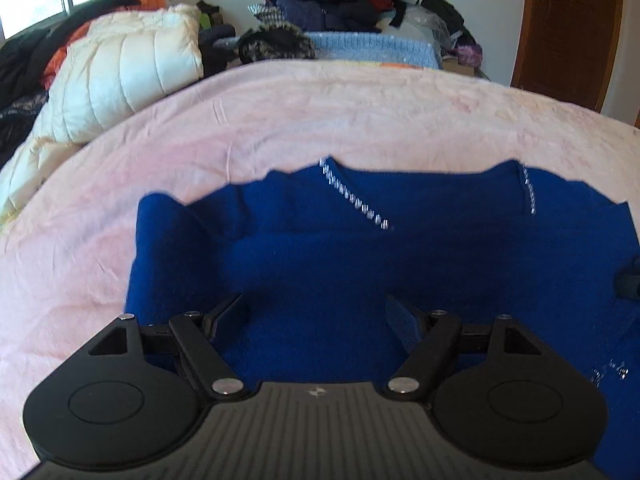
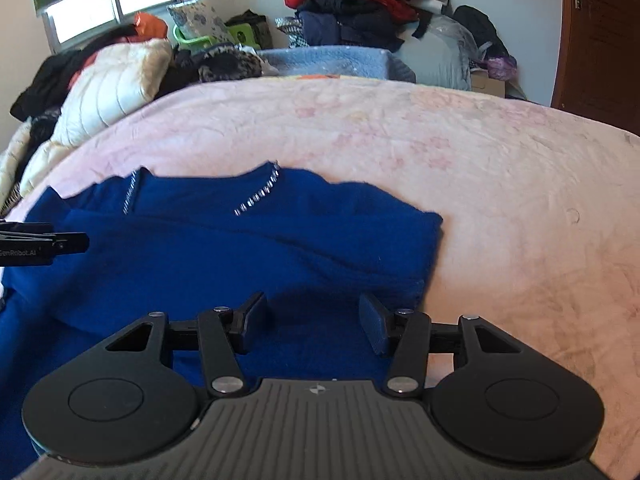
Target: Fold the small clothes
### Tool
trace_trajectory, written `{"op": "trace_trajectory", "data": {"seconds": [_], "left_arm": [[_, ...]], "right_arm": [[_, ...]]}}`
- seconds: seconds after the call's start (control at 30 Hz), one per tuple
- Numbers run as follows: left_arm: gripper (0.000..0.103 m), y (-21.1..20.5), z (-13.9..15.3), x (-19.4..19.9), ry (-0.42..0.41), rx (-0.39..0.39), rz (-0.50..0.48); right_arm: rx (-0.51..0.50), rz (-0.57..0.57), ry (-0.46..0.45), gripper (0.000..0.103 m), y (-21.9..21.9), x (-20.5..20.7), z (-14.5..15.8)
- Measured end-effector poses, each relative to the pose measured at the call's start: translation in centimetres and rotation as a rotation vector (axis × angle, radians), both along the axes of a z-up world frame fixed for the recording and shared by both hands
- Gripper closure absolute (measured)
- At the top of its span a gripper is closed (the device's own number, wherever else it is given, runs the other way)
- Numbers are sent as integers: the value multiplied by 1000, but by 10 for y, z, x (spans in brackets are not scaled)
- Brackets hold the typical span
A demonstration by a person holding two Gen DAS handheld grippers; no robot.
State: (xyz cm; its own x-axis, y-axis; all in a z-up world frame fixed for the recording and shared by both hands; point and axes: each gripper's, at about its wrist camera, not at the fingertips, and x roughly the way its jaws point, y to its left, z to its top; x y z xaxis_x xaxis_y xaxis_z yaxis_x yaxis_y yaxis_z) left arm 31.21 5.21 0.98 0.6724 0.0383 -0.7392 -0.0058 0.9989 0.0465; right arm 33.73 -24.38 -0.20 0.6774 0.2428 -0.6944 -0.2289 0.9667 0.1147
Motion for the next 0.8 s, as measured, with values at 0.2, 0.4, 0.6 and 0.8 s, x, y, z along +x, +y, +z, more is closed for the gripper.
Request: {"op": "trace_trajectory", "data": {"seconds": [0.2, 0.4, 0.6, 0.8], "left_arm": [[22, 0, -6, -2, -42, -9, 21], [24, 4, 5, -12, -32, -22, 46], [24, 32, 36, -90, -106, -133, 53], [24, 109, 40, -201, -113, -405, 166]], "right_arm": [[-27, 1, -30, 43, 4, -6, -9], [-56, -75, -75, 37, 14, -25, 0], [152, -48, -116, 23, -5, -113, 33], [215, -77, -53, 23, -34, -201, 26]]}}
